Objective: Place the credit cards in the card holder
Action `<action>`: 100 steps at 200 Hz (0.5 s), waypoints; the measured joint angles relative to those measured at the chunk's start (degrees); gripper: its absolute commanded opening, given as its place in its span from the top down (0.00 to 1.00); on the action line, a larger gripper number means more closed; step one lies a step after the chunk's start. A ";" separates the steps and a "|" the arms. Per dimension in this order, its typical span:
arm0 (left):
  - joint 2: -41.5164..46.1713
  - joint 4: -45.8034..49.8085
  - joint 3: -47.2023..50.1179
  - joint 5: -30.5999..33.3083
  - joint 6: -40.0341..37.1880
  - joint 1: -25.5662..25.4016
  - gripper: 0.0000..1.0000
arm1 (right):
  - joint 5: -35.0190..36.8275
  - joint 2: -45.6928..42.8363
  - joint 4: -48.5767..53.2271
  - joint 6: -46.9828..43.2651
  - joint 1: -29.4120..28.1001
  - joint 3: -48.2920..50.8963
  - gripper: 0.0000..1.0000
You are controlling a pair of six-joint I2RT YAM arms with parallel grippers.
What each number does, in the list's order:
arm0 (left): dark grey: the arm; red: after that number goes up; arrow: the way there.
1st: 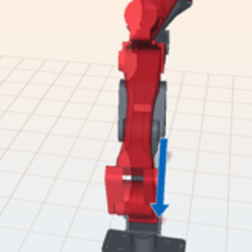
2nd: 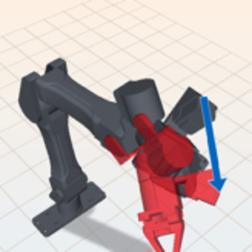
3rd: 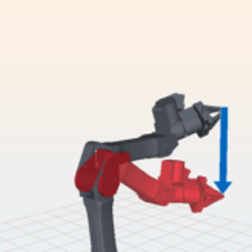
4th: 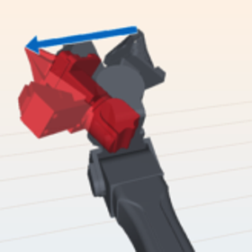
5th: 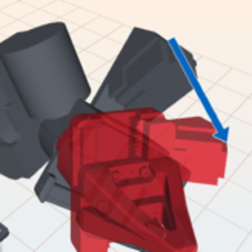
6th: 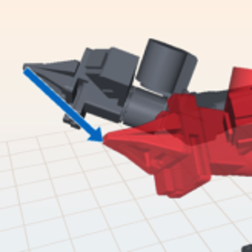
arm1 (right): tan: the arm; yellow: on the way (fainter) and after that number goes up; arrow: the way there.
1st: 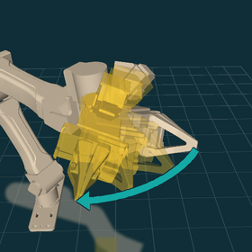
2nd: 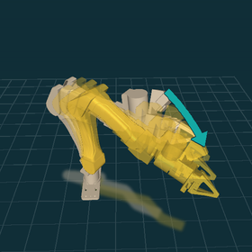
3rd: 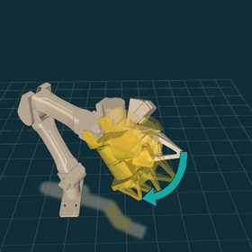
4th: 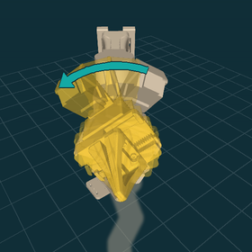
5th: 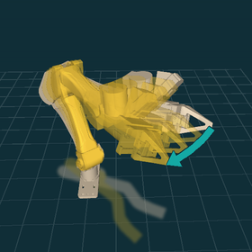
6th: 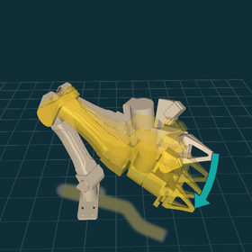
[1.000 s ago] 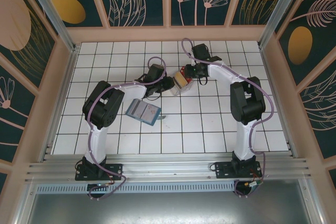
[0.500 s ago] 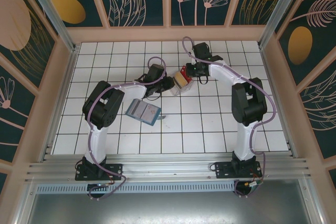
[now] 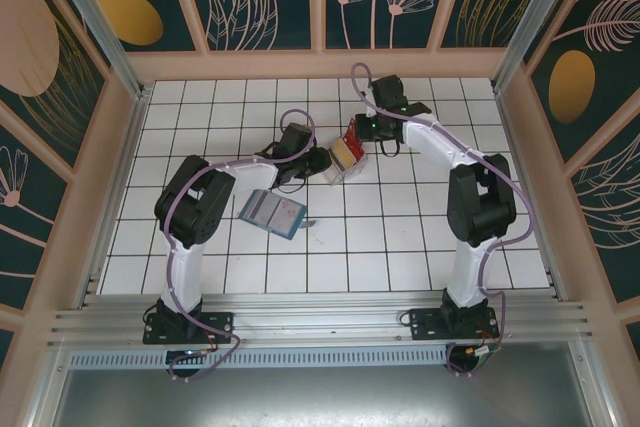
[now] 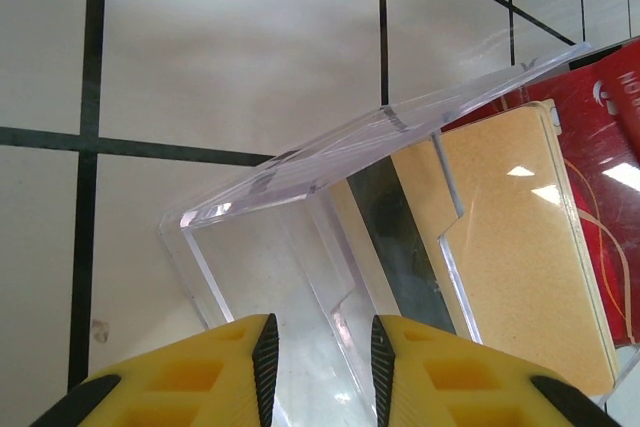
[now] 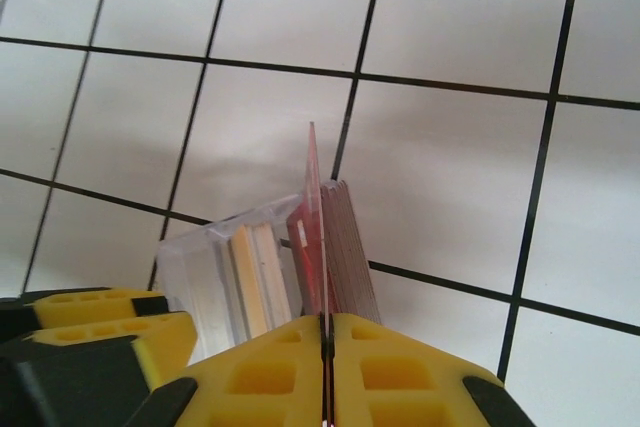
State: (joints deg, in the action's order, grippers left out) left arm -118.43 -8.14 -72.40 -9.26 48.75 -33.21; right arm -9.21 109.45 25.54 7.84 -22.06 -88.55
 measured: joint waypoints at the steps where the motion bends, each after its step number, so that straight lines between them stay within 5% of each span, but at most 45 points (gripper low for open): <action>1: 0.02 0.09 0.00 -0.02 0.00 0.00 0.67 | -0.07 -0.11 0.00 0.02 0.00 0.00 0.92; 100: 12.33 7.02 0.61 1.57 -1.05 0.13 0.59 | -12.17 -12.46 -6.21 6.08 0.33 11.82 0.93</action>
State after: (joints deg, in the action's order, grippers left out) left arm -106.10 -1.13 -71.79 -7.68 47.70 -33.08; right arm -21.39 96.99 19.33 13.91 -21.74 -76.73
